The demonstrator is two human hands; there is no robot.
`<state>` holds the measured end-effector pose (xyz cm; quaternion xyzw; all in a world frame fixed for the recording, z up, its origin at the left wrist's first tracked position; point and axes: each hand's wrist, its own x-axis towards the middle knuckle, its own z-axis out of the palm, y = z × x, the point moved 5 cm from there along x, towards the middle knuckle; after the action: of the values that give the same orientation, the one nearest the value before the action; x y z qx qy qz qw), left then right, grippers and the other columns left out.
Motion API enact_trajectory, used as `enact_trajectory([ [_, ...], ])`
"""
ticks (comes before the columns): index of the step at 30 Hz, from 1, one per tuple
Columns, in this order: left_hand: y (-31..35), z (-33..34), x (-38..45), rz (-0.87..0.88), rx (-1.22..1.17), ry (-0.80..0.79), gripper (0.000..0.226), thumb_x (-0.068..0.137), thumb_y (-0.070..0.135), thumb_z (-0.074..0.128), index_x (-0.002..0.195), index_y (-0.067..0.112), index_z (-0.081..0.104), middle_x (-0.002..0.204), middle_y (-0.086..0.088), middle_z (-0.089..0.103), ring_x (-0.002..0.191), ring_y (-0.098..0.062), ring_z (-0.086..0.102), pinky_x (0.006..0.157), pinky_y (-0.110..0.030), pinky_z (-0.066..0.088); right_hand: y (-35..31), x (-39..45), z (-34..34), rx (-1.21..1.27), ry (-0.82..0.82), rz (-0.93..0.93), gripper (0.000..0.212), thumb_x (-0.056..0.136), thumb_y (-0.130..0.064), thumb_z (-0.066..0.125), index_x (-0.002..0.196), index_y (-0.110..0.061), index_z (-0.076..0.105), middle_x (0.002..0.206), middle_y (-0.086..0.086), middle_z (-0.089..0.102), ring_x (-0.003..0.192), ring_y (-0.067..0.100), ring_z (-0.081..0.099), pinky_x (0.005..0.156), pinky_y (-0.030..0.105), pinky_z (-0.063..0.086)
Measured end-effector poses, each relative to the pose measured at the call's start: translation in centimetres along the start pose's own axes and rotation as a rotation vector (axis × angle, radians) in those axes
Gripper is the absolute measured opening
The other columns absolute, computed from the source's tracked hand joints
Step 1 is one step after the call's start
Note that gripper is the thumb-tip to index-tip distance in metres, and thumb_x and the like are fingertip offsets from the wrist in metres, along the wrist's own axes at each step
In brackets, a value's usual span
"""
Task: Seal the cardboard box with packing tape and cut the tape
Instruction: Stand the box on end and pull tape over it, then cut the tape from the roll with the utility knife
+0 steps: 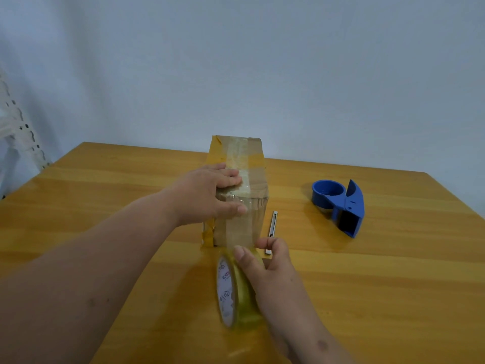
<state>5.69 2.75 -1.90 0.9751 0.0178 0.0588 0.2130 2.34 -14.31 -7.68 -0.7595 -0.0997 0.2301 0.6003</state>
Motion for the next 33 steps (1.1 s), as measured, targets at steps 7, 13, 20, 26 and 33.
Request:
enact_trajectory([
  [7,0.1,0.3,-0.3,-0.006,-0.031,0.009,0.086,0.068,0.058,0.069,0.143,0.03,0.037,0.153,0.02,0.027,0.144,-0.002,0.009,0.116,-0.034,0.012,0.0,-0.6,0.4,-0.023,-0.015,-0.048,0.028,0.089,-0.047,0.054,0.103,-0.037,0.032,0.094,0.001,0.069,0.086,0.017,0.066,0.054,0.012,0.046],
  [13,-0.3,0.5,0.1,-0.021,0.026,-0.015,0.095,0.066,0.059,0.071,0.146,0.029,0.03,0.157,0.017,0.02,0.146,-0.006,0.003,0.119,-0.037,0.011,0.3,-0.6,-0.2,0.034,-0.132,-0.033,0.039,0.088,-0.027,0.064,0.11,-0.043,0.036,0.092,0.001,0.072,0.09,0.027,0.068,0.081,0.042,0.056],
  [20,-0.6,0.3,0.2,-0.008,-0.024,0.012,0.095,0.064,0.059,0.072,0.145,0.029,0.034,0.156,0.016,0.024,0.145,-0.004,0.007,0.118,-0.033,0.011,0.5,1.3,-2.7,0.112,-0.161,0.001,0.025,0.084,-0.035,0.063,0.108,-0.029,0.056,0.074,0.006,0.065,0.072,0.019,0.062,0.082,0.044,0.052],
  [26,-0.3,0.3,0.0,0.001,-0.005,-0.002,0.095,0.066,0.057,0.072,0.146,0.028,0.031,0.156,0.016,0.021,0.145,-0.005,0.005,0.115,-0.031,0.009,1.0,7.2,-6.0,-0.521,0.23,-0.031,0.016,0.094,-0.037,0.05,0.097,-0.021,0.056,0.08,-0.003,0.062,0.074,0.017,0.061,0.075,0.041,0.054],
  [33,-0.6,0.6,-0.1,0.002,0.004,-0.021,0.104,0.061,0.062,0.073,0.147,0.029,0.028,0.156,0.02,0.018,0.144,-0.002,0.0,0.116,-0.029,0.008,1.7,11.7,-4.7,-1.103,0.216,0.043,0.044,0.086,-0.062,0.044,0.09,-0.018,0.048,0.082,-0.002,0.053,0.084,0.024,0.057,0.087,0.044,0.047],
])
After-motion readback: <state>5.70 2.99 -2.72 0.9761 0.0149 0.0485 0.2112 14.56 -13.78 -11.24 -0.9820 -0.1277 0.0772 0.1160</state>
